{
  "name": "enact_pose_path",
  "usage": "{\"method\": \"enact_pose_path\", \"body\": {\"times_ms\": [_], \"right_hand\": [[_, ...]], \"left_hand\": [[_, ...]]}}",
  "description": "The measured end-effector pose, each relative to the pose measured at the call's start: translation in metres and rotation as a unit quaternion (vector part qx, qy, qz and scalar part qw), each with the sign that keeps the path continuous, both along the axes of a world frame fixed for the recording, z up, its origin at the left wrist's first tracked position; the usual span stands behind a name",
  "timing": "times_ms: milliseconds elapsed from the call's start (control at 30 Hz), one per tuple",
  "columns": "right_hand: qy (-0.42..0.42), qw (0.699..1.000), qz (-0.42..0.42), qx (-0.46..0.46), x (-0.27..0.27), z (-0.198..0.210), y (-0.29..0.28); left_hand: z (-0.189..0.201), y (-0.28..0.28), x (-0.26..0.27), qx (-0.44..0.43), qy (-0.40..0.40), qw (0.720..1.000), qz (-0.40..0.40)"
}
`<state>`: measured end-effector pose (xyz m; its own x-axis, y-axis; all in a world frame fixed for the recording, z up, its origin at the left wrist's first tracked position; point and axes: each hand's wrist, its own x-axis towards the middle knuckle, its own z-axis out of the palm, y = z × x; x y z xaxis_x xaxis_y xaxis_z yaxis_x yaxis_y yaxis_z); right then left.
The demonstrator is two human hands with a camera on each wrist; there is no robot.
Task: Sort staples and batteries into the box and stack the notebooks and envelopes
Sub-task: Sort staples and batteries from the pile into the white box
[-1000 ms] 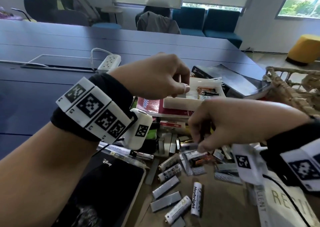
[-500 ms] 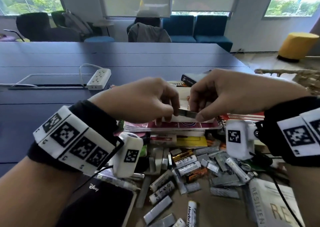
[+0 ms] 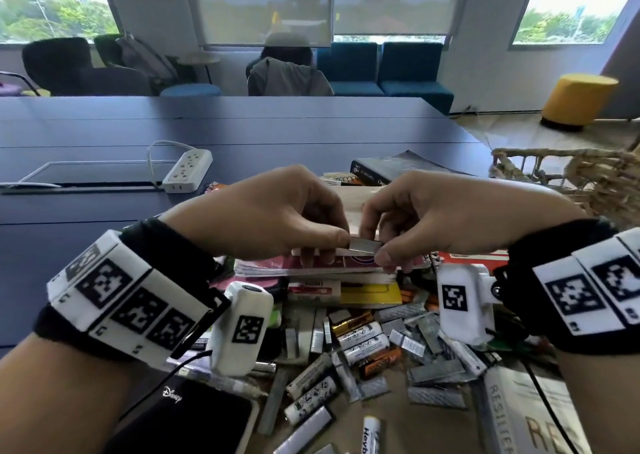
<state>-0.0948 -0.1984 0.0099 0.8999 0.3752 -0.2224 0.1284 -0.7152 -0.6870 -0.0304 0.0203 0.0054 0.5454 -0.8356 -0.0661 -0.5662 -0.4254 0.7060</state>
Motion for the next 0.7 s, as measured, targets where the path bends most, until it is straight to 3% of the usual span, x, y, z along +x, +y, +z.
{"method": "enact_pose_path", "body": {"times_ms": [333,700], "right_hand": [[-0.057,0.997,-0.033,0.035,0.0,-0.002,0.01],[0.01,1.0,0.013,-0.004,-0.005,0.001,0.001]], "left_hand": [[0.002,-0.001,-0.002,-0.009,-0.033,0.999,0.014],[0.003,0.006,0.005,0.037,-0.004,0.999,-0.023]]}}
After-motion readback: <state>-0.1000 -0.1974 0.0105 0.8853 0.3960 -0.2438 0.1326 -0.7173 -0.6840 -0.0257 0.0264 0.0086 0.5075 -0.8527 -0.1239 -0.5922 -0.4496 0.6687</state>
